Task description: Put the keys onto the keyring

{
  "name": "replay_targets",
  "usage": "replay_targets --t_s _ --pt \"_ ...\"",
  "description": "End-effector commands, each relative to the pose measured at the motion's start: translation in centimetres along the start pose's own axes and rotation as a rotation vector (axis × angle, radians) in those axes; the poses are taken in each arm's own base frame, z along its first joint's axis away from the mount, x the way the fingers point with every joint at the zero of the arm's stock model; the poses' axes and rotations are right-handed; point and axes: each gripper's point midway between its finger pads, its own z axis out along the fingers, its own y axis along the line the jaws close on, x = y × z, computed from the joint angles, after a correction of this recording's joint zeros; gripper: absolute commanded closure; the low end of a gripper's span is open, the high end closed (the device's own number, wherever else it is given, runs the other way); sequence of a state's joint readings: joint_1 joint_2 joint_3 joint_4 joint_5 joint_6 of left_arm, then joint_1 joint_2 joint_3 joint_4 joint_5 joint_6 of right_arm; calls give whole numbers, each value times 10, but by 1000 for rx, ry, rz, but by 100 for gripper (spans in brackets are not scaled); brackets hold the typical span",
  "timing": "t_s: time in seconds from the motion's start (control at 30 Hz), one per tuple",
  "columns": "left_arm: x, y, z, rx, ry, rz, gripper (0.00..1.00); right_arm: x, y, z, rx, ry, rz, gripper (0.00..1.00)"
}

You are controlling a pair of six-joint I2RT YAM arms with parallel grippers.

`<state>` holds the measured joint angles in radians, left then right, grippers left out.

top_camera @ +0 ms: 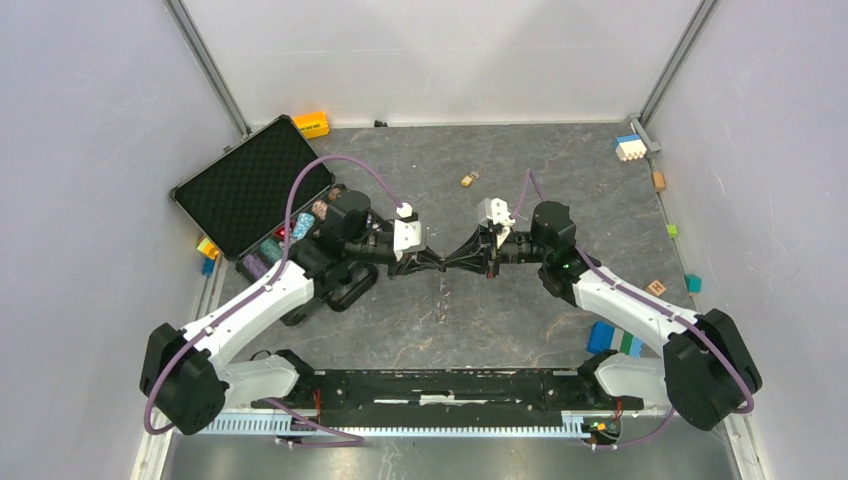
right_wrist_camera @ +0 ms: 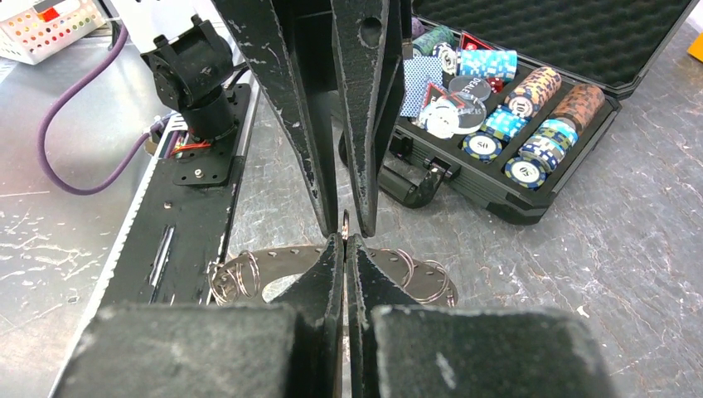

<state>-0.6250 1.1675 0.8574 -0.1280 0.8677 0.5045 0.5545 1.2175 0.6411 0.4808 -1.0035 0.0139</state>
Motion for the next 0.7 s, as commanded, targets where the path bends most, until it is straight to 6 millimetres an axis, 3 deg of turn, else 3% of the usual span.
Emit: replay_targets --t_s 0.0,0.33,0.67 --pt "-22 5 0 11 -45 64 76 -18 -2 2 -13 -44 -59 100" --pt "-16 3 1 14 -34 58 77 -20 0 2 -19 -50 -62 100" --pt "-14 2 3 23 -33 53 88 -20 1 2 -24 -57 -53 100"
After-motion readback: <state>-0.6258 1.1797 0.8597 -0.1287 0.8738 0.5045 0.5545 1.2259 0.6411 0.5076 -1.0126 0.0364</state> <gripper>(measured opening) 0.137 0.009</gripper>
